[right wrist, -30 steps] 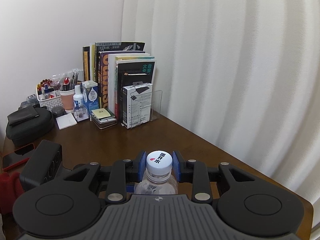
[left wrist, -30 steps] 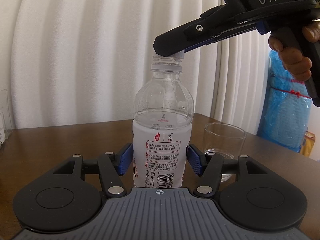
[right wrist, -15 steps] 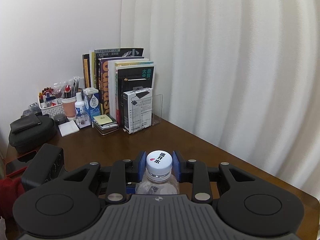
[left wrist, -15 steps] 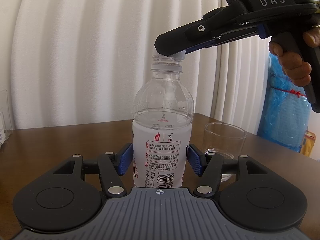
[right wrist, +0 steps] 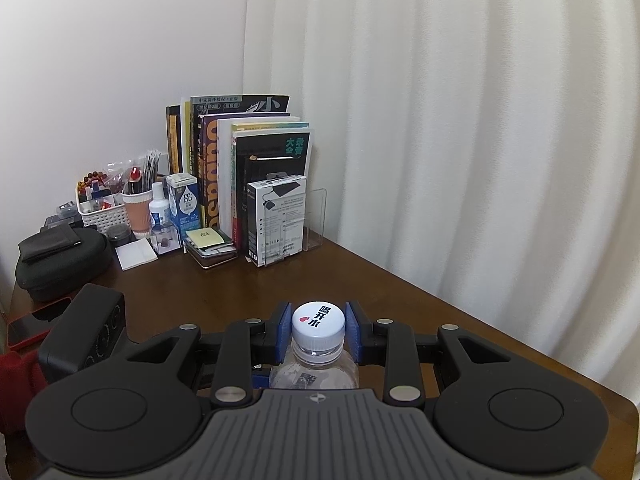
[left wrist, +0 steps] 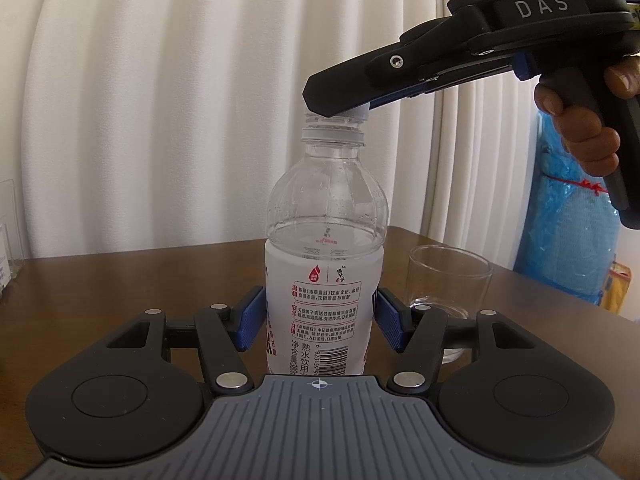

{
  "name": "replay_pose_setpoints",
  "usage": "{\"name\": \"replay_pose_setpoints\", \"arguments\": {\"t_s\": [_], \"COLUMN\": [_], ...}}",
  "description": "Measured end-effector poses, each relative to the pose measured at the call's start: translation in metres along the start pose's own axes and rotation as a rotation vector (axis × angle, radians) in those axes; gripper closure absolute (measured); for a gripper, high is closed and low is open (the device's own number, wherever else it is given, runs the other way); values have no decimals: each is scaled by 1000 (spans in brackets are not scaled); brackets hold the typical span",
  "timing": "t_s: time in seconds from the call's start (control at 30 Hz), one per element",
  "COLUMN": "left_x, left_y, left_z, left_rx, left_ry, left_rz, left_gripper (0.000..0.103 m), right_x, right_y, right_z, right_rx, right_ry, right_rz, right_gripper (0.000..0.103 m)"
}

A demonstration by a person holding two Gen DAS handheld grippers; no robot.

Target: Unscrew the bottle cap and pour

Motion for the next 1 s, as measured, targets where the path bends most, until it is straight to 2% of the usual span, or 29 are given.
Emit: {"name": "replay_pose_setpoints", "arguments": {"t_s": [0.17,0.23,0.53,0.83,1.0], "left_x": [-1,-1,0,-1,-1], "left_y": [0,0,-1,-2,-3], "left_z": [3,3,3,3,3], "left_rx": [4,4,0,2,3], "left_ry": [-2,-2,-3,-3,-3], "left_rz": [-2,-2,-1,-1,-1], "left_gripper": [44,44,44,43,43], "right_x": [-1,0,4,3,3], "right_y": [-1,-3,-2,-3,-5], "right_z": [-1,-1,0,4,11], "right_rx": [6,7,25,46,94], "right_ry": [-4,-14,-38,-38,-66], "right_rz": [4,0,-37,-32,-34], "right_gripper": [68,61,62,62,62]}}
Point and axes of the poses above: each gripper's, at about its wrist camera, not at the fingertips, and x roughly against the way its jaws point, z to its left, y to its top, the point moved 6 cm from there along -x, roughly the way its jaws point, and after that the axes turned 10 degrees about y, right-handed, at the moved point
